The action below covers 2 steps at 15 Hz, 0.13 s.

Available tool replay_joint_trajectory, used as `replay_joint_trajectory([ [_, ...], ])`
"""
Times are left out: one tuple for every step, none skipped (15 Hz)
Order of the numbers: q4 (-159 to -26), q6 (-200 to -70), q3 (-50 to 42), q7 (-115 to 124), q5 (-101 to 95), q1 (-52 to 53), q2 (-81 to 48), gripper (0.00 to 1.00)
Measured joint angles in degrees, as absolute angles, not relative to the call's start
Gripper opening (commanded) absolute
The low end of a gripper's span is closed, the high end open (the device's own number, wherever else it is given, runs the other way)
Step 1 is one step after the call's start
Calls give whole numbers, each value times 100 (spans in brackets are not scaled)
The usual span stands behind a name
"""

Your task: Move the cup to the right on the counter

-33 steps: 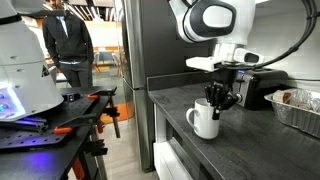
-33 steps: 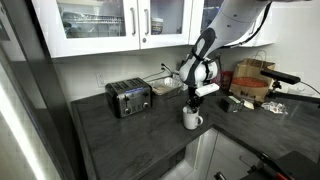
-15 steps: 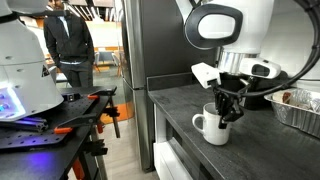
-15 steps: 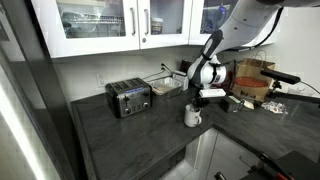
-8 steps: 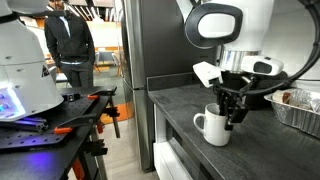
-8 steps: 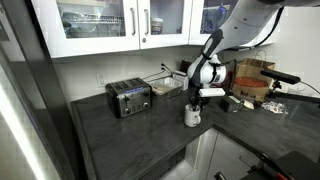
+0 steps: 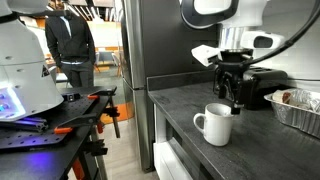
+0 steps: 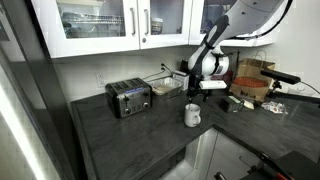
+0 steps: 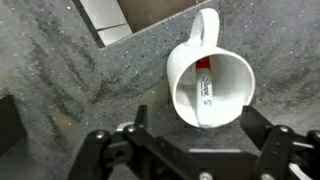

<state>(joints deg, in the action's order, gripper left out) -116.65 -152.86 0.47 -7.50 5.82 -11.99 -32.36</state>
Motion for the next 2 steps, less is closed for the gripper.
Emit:
replay_joint_trajectory([
  [-11769, -15275, 105, -751, 625, -1206, -3085, 100],
  [-11867, -15264, 160, -751, 658, -1204, -2942, 100],
])
